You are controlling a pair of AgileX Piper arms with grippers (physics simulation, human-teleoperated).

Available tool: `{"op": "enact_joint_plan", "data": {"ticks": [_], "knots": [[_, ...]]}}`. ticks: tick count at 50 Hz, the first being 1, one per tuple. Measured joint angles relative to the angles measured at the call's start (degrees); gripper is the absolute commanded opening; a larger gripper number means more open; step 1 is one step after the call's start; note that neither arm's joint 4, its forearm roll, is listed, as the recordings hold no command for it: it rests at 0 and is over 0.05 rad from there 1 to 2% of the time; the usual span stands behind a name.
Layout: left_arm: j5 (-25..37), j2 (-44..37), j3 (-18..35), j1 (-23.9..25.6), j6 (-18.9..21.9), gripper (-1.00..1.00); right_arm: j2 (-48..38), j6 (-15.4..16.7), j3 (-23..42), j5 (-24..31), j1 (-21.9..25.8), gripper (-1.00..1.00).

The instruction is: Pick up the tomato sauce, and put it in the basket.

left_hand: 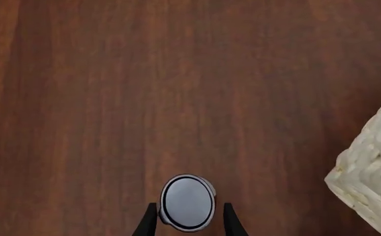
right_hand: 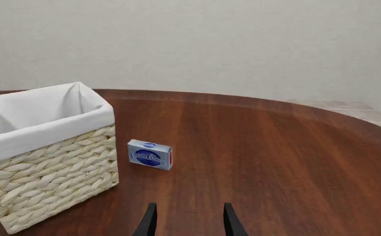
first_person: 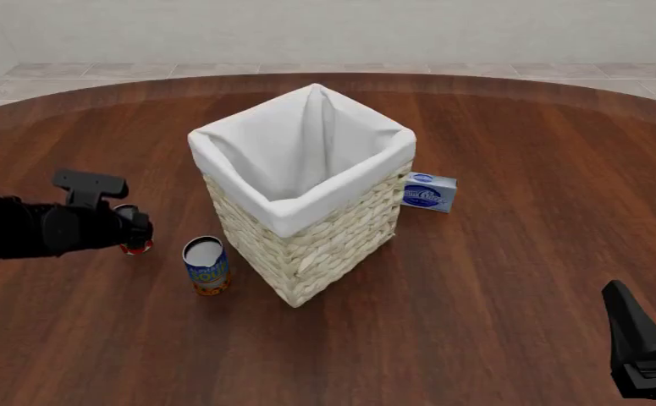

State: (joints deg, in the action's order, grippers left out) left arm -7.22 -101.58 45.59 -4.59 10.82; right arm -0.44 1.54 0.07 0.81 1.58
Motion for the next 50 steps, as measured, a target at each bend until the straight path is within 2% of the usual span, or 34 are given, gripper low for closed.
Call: {"op": "enact_joint_plan", "data": {"ticks": [15,16,34,50], "knots": [[-1.4,-1.9,-0.1,-0.2,-0.3,1.0,0.1,0.0,0.0,0.1,0.0,1.0],[-1.5,-2.0,-0.1,-0.1,-0.3,-1.0,0.1,0.0,0.0,0.1,0.0,1.0],[-2.0,-1.6,-0.3,0.0,-0.7,-1.0,0.1,0.0,0.0,0.1,0.0,1.0],[0.8,2.2,1.4,-0.1,-0.6,-1.0,0.2,0.0,0.0,0.1,0.1,1.0]]}}
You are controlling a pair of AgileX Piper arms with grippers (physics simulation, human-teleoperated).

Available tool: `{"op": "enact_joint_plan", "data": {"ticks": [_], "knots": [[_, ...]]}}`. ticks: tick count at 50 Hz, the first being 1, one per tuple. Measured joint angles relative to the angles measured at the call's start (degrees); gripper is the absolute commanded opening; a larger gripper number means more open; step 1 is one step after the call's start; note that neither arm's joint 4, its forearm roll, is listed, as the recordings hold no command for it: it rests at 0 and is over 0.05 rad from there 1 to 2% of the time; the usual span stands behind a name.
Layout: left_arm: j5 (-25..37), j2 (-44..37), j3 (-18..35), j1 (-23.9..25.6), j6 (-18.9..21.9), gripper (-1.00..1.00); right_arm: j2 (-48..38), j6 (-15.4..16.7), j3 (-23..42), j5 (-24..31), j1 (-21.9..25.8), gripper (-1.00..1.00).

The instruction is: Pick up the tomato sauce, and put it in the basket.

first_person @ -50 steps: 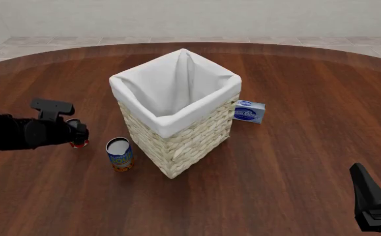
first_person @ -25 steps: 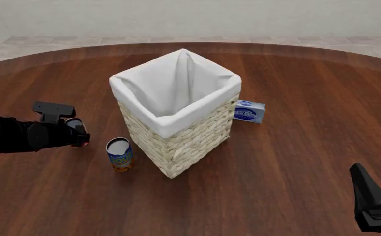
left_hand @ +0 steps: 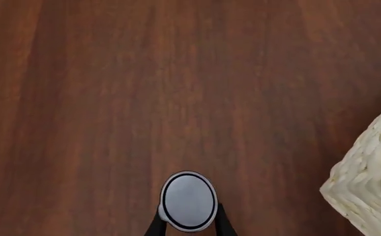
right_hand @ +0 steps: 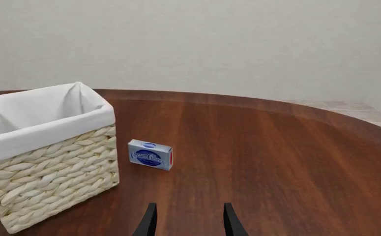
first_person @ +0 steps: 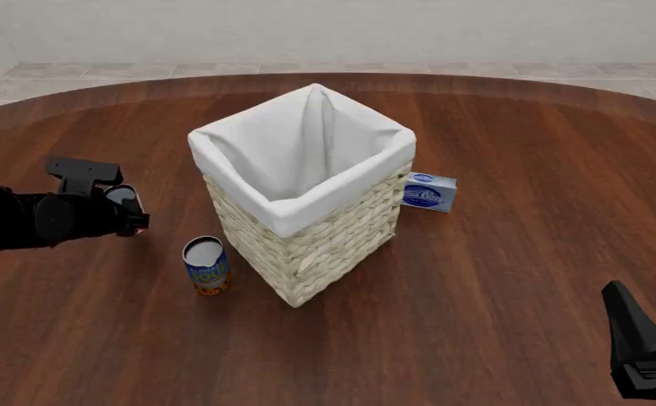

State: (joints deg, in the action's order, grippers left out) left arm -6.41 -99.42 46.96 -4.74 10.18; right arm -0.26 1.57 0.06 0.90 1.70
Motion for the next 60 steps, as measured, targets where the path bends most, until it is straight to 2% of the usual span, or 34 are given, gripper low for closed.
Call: {"op": "enact_joint_plan", "data": {"ticks": [30,48,60], "knots": [[10.7,13.2,4.2,5.2,-0.8,-1.0,-0.1,0.1,0.0,-0.2,-0.3,1.0],[20.3,21.7,11.4,7.6,-0.4,-1.0,0.1,0.2,0.0,0.0,0.2,1.0],[24.5,24.9,16.7,8.7,0.0,-1.0,0.1,0.2,0.0,0.0,0.3,1.0]]}}
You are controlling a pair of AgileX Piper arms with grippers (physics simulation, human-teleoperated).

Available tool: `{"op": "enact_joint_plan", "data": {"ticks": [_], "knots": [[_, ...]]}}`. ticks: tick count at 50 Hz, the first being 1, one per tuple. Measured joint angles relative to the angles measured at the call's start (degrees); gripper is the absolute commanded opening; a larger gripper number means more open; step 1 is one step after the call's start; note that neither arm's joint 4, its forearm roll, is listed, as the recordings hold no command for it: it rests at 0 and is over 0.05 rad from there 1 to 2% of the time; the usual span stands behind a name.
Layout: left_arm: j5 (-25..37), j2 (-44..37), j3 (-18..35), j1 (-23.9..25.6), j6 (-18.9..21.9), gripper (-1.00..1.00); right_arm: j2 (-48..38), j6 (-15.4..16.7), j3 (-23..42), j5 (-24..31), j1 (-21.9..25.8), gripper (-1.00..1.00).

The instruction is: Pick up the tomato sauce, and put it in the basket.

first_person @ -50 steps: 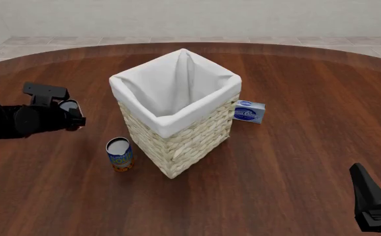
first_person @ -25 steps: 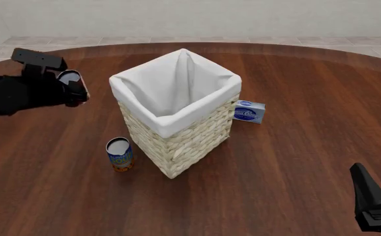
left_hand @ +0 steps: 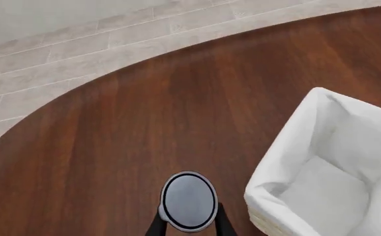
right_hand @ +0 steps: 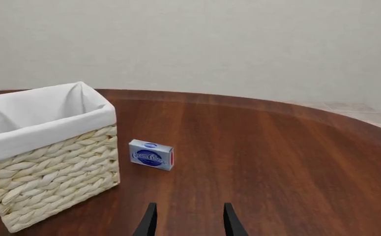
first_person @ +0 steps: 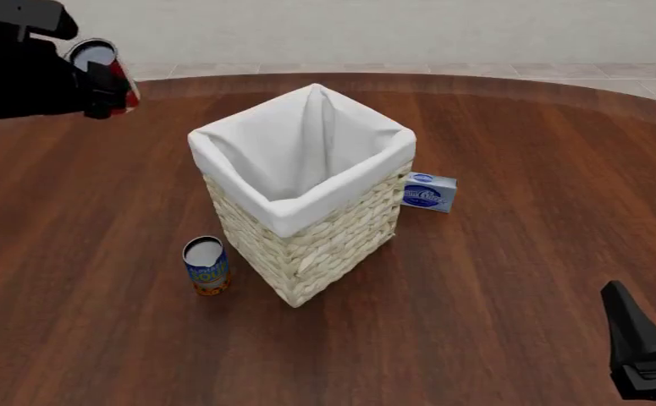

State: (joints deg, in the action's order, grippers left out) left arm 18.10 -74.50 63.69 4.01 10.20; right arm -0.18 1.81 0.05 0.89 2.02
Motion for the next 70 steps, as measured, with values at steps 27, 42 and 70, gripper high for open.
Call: {"op": "enact_joint_plan", "data": {"ticks": [27,42,70], "knots": [[8.1,1.4,14.2,5.8,2.2,-1.0,0.1,0.1,0.0,0.0,0.2,1.0],[9.7,-0.2,16.7,11.5,2.2,-1.0,0.1,0.2,0.0,0.1,0.3,1.0],[8.5,-5.7,16.1,21.6,1.0,-1.0,0.1,0.5,0.0,0.2,0.3,1.0]]}}
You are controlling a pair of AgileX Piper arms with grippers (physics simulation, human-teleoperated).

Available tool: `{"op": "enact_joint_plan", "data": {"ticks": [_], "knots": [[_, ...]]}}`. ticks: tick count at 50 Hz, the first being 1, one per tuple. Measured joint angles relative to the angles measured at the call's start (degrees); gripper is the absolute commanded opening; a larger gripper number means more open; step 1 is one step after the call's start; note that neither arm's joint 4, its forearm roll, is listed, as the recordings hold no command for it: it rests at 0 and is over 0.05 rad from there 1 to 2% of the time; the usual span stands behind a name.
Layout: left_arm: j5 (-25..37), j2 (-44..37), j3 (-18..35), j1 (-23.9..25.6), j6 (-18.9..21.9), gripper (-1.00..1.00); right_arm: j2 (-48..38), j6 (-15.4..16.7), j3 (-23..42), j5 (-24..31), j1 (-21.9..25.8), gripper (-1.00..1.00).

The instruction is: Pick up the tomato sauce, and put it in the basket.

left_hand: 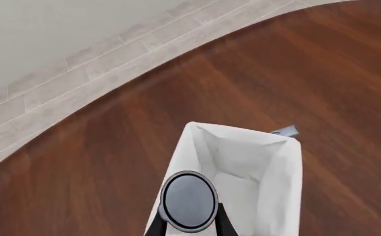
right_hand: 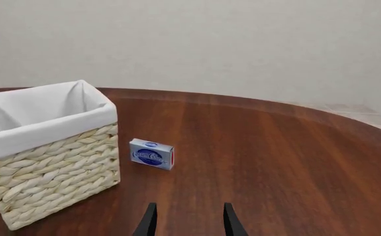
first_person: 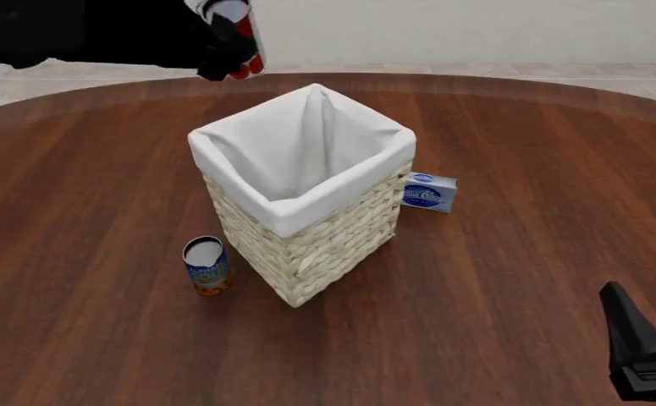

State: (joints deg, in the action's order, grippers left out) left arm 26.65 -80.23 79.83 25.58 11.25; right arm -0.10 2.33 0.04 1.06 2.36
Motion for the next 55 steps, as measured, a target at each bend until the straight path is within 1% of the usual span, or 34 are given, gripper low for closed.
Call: {"op": "enact_joint_plan", "data": {"ticks": [11,28,55], "knots": [[-0.1,-2.5,0.3,2.0,0.0,-1.0,0.0,0.3,0.0,0.1,0.2,1.0],[-0.8,-6.2,-0.9,4.9,-0.5,-1.0,0.0,0.9,0.0,0.3,0.2,1.0],[-2.1,-9.8,-3.6,6.7,-0.8,-1.0,0.0,1.3,0.0,0.4,0.3,1.0]]}}
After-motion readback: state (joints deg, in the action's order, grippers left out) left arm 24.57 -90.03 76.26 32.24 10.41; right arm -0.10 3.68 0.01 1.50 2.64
